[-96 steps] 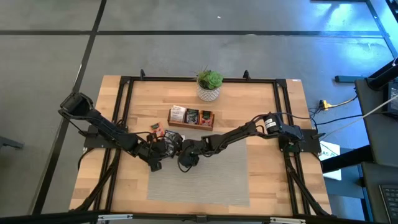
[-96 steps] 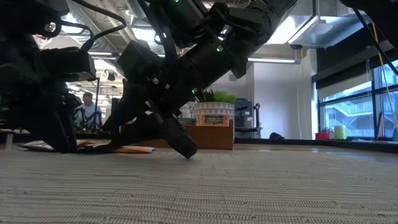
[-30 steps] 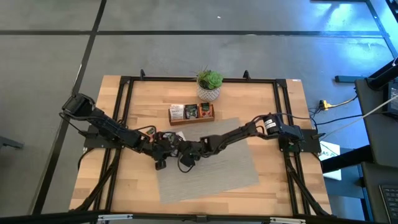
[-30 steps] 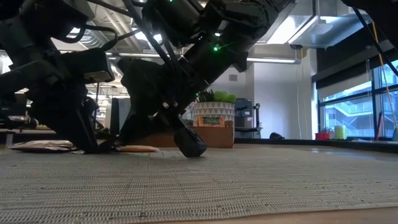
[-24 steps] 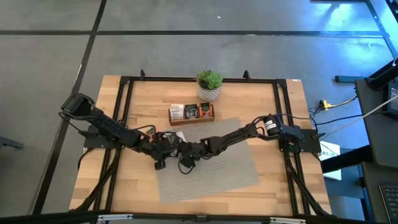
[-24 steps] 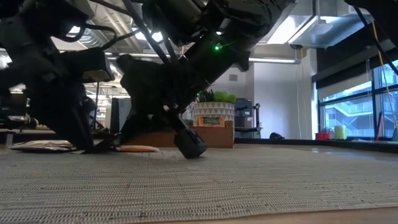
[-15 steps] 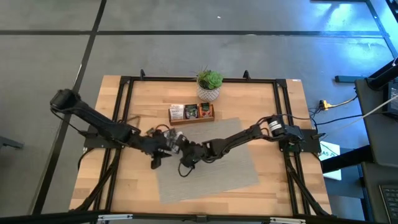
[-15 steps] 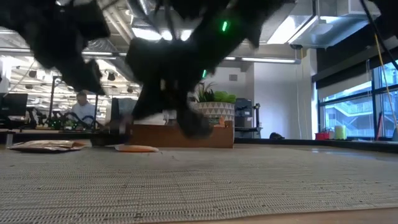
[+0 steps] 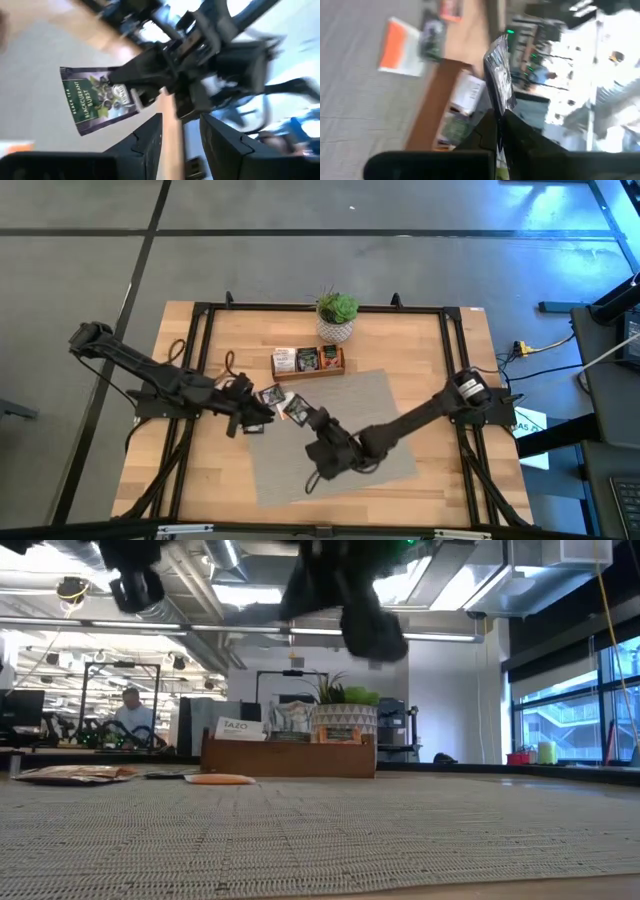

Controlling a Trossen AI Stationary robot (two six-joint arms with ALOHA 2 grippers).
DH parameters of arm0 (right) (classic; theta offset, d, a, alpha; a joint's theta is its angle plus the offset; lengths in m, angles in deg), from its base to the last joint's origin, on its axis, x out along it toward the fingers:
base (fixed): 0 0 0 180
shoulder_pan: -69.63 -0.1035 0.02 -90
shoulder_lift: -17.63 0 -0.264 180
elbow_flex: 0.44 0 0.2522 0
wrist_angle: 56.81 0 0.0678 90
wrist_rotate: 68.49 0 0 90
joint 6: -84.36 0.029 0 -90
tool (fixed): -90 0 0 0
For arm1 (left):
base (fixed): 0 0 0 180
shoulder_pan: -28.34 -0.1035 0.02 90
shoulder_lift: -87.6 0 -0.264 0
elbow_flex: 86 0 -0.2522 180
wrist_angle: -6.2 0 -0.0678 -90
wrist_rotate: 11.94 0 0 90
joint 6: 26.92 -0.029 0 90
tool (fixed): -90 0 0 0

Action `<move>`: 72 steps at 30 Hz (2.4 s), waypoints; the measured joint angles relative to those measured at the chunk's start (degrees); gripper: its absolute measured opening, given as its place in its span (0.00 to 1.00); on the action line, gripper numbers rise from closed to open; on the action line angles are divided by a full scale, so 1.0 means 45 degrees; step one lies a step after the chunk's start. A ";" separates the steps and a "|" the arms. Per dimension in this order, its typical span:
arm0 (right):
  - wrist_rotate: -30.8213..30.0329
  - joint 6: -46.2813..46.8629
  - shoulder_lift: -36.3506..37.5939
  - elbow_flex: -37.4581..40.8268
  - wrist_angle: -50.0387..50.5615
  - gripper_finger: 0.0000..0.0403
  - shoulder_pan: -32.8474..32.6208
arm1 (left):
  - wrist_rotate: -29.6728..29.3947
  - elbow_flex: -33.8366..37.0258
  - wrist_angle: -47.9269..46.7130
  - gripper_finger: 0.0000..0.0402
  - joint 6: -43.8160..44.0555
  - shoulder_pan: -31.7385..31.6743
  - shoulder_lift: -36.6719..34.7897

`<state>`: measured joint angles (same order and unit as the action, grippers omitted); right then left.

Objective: Pick & Place Tea
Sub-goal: Put the dark blue tea bag into the middle section of the wooden organizer

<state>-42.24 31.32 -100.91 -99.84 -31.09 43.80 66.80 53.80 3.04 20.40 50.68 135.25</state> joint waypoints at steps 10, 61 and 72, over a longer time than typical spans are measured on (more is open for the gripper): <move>-0.1497 -0.4533 0.0285 -0.0013 -0.4420 0.04 -0.0948 | 0.0780 -0.0019 0.1845 0.32 -0.0561 0.0000 -0.0205; -0.2233 -0.4476 0.1075 0.0546 -0.6750 0.32 -0.0483 | -0.0065 -0.0019 0.1206 0.01 -0.1624 -0.0794 -0.0197; 0.8651 1.1693 0.5583 0.3520 0.4038 0.27 0.1474 | 0.2078 -0.1485 -0.3353 0.01 -0.3679 -0.5324 0.0447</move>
<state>-3.31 83.94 -75.79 -84.00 -12.92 50.43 76.15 47.12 -12.05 3.85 26.73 137.26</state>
